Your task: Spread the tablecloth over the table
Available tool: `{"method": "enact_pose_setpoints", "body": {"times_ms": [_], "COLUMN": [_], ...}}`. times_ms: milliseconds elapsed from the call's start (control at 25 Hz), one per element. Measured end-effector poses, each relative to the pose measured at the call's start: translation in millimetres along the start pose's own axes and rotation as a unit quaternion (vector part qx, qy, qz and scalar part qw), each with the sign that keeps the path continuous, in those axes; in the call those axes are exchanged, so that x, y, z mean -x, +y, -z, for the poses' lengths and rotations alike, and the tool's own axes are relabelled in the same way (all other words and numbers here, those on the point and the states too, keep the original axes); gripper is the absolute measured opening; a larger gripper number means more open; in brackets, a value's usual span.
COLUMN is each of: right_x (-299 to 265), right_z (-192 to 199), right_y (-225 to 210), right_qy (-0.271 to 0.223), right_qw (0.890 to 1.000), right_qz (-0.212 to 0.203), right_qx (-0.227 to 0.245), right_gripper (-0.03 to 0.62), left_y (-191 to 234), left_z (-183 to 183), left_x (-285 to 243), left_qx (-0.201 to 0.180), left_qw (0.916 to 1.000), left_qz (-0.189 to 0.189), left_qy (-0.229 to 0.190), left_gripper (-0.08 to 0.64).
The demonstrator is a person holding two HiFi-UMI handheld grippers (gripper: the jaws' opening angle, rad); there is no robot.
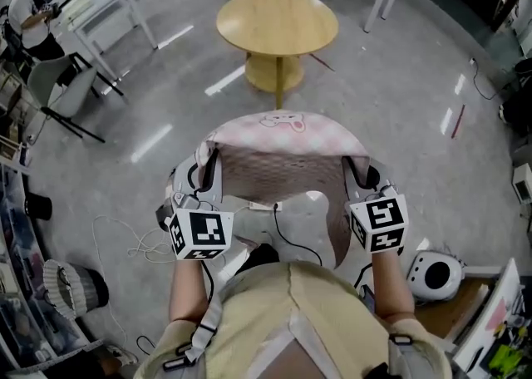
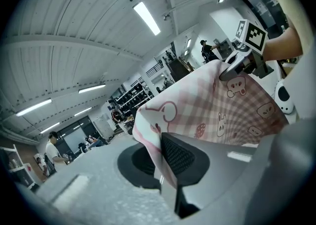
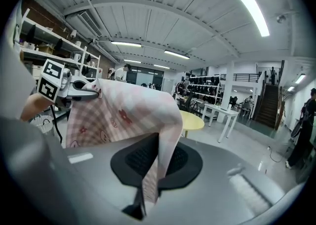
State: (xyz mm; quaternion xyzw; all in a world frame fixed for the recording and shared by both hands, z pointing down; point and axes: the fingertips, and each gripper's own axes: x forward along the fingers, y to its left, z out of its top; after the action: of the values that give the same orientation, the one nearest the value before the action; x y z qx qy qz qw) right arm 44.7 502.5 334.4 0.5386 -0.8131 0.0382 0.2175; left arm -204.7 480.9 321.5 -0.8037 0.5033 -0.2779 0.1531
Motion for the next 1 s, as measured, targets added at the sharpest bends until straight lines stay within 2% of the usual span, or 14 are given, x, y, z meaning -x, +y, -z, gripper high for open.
{"method": "enact_pose_setpoints", "body": {"times_ms": [120,360,560,800,1000], "right_x": [-9.4,-41.5,-43.1,-49.0,-59.8], "right_z": [2.1,-13.4,-9.4,-11.3,-18.5], "right_y": [1.1,23.0,23.3,17.0,7.0], "right_qy": [0.002,0.008,0.008,0.012,0.011], "right_qw": [1.000,0.999,0.999,0.998,0.997], "right_qz": [0.005,0.020,0.028,0.035,0.039], "right_qx": [0.002,0.036,0.038,0.044,0.064], "right_gripper": [0.011,0.011,0.011,0.014,0.015], "left_y": [3.0,37.8,40.3,39.5,45.8], "left_z": [6.1,26.3,25.5,20.0,16.2], "left_x": [-7.3,-20.7,-26.1,-37.4,-50.3], "left_qx": [0.001,-0.011,-0.023,-0.056,-0.065], "left_qw": [1.0000,0.9998,0.9995,0.9980,0.9973], "left_qz": [0.007,0.018,0.021,0.021,0.029], "left_qy": [-0.002,-0.004,-0.010,-0.019,-0.015], "left_gripper": [0.020,0.023,0.021,0.023,0.025]}}
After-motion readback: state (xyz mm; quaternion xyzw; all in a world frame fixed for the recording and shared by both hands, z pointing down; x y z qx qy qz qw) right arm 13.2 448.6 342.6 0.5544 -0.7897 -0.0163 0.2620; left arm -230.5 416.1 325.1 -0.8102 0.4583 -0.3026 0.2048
